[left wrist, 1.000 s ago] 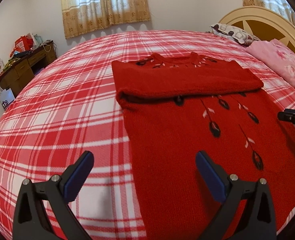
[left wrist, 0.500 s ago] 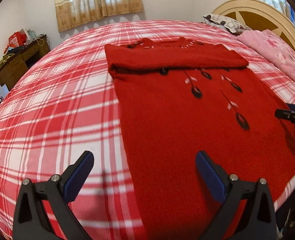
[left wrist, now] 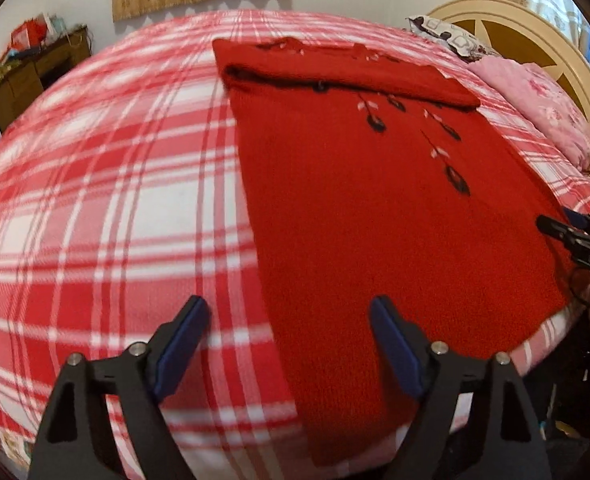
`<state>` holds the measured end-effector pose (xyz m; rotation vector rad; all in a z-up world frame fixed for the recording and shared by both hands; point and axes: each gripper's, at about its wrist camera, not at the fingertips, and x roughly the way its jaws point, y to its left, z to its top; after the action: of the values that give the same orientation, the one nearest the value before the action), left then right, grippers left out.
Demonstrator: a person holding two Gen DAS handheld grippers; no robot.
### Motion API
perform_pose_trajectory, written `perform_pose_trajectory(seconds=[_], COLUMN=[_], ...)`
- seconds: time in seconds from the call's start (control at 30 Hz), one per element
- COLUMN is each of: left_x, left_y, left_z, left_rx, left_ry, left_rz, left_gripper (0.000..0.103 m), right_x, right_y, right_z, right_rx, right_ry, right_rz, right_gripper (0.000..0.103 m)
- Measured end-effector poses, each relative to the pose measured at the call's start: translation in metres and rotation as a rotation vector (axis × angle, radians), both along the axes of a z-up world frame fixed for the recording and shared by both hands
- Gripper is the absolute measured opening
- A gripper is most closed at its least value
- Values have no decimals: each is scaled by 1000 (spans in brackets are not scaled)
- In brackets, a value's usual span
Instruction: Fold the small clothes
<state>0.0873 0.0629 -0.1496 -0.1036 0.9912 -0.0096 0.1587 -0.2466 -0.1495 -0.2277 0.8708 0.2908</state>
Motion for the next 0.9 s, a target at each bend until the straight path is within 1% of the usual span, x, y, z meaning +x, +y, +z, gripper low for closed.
perform_pose_trajectory(seconds=[0.17,0.33,0.47,0.53,0.6,0.67,0.77,0.9], left_x=[-20,-33,-33,-33,-33,-34,-34,-36], left_y=[-1,-4,-7,-6,-7,-7,-11,-3], left_z=[0,-4,-5,-6,-4,-3,0,12], left_rx=[-41,-83,-104,-105,-103,-105,-96,-125], left_ry=[30,61,60,61,57,53,43,13], left_rz=[3,-13,-33,-30,-32,-40,-52,-51], left_gripper=[72,71,65,56,26,11,9,8], right_x=[-1,-3,-4,-5,-5,-4,-3,-5], right_y=[0,0,0,1,1,0,-4,-21], right_z=[-1,-2,-4,-4,-4,-4,1,21], right_rx=[-1,-2,4,2,0,6,19,45], right_ry=[-10,-17,-26,-33,-35,-33,-16,-7], right_rz=[1,1,7,10,12,14,13,-20], right_gripper=[77,77,79,80,80,80,80,80])
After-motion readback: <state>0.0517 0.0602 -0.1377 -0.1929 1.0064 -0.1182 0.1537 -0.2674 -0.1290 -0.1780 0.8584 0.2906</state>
